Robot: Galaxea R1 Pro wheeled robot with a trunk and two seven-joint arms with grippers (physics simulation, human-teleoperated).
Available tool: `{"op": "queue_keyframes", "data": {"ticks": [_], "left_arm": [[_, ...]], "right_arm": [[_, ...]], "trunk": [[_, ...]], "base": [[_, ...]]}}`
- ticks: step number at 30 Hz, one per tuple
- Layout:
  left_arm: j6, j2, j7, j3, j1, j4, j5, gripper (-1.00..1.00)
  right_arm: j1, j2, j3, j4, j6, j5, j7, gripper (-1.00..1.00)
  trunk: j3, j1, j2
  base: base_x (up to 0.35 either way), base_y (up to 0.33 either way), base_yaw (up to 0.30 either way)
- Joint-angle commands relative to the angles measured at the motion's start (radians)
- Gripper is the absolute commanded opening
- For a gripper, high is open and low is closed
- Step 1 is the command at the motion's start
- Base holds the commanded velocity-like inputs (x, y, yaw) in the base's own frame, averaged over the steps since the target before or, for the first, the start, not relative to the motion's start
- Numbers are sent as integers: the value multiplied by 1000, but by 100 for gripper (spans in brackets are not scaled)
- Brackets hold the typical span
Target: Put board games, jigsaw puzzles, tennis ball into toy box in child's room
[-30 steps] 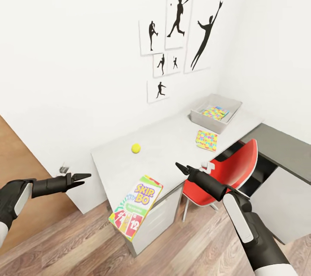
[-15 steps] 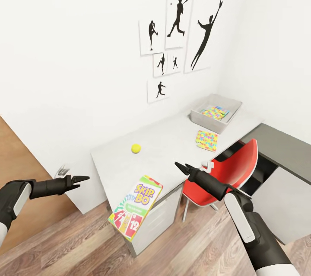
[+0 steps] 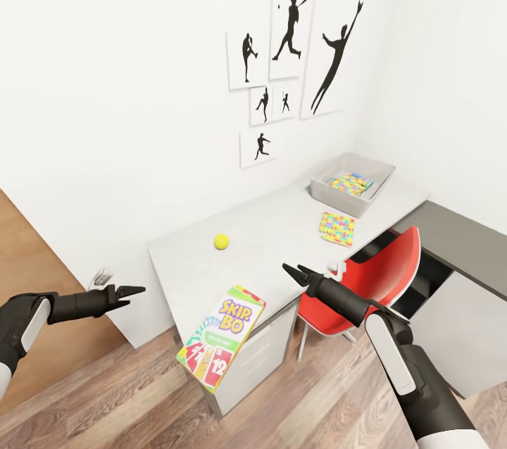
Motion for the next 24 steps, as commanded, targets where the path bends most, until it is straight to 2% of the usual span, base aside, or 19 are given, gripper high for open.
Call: {"op": "queue_keyframes", "data": {"ticks": [1,15,19,24], "left_arm": [[5,0,-2,1,-1,0,1,100],[5,0,14,-2,6,3,-1,100],[4,-7,46,-5,8,3,-2,100],[3,-12,122,-7,8,4,0,100]], "right_arm": [[-1,-1,1,-1,8,-10,-2,100],[-1,-1,-1,0,12,-11,-1,100],[-1,-1,-1,0,14,-13,-1,100],[-1,-2,-2,1,17,-18,-1,100]], "trunk": [[-1,1,-2],[-2,1,-2],[-6,1,-2],[-13,1,-2]], "base": [[0,0,0],[0,0,0],[-55,0,0],[-164,0,0]]}}
